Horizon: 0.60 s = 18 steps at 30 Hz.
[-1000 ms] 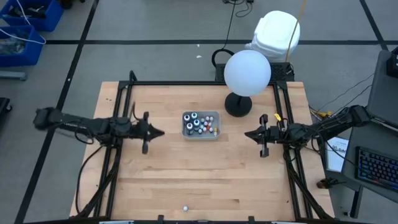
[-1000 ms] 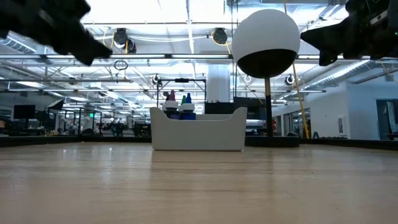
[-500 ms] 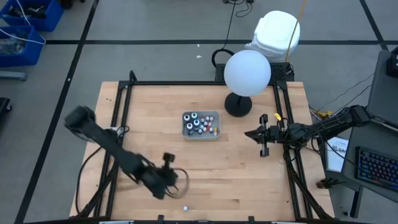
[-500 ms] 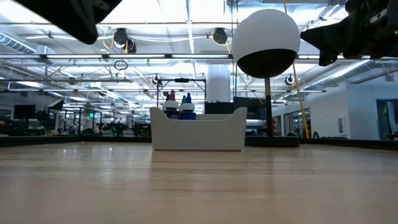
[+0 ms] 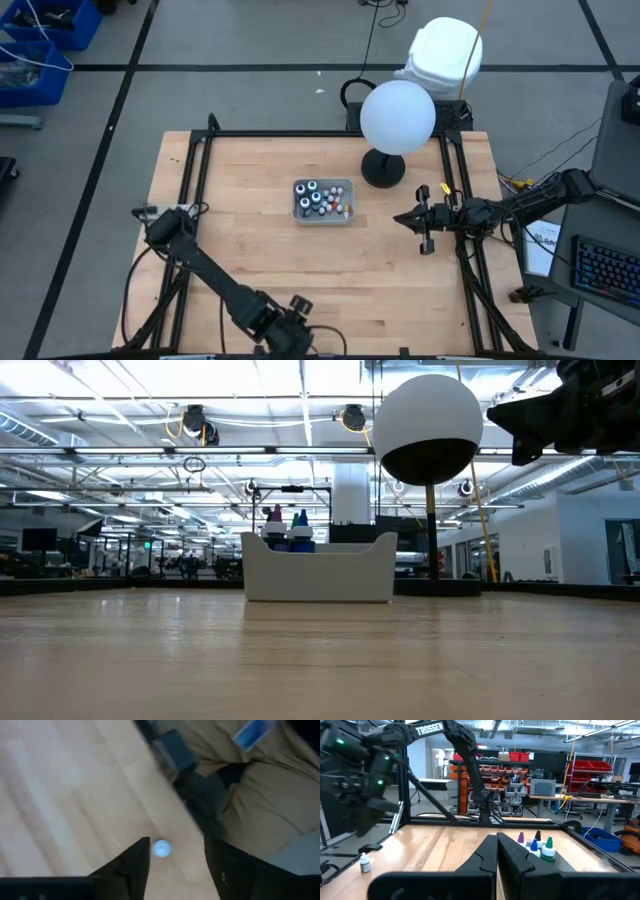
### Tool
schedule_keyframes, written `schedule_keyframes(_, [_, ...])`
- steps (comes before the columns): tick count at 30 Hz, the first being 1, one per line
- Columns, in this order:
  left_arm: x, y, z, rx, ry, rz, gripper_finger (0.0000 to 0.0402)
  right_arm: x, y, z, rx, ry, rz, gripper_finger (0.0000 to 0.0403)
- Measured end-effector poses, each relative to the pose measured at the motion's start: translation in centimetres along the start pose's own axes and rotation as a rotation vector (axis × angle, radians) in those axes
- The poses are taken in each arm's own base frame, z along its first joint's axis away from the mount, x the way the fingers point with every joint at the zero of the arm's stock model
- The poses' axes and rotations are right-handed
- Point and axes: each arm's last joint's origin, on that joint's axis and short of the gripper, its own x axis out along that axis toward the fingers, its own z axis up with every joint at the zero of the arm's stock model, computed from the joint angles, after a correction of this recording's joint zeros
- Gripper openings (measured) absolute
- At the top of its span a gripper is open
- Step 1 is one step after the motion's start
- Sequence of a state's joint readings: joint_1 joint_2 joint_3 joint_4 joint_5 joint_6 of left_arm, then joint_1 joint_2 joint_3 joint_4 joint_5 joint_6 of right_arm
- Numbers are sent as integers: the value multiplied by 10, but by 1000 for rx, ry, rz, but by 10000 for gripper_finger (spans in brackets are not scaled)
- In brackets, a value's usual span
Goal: Pick & Place food coloring
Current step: Put the small green food coloring bottle into the gray bin
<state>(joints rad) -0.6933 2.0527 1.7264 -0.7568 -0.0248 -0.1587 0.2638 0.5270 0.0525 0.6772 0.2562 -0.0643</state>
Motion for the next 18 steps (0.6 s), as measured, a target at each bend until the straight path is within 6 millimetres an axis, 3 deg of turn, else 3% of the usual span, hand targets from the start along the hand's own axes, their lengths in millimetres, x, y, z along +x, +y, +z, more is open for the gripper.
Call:
schedule_keyframes(11, [9, 0, 1, -67, 4, 38, 209, 0, 0, 0, -4, 0, 0, 0])
schedule_keyframes(18, [43, -2, -1, -88, 12, 10, 209, 0, 0, 0, -18, 0, 0, 0])
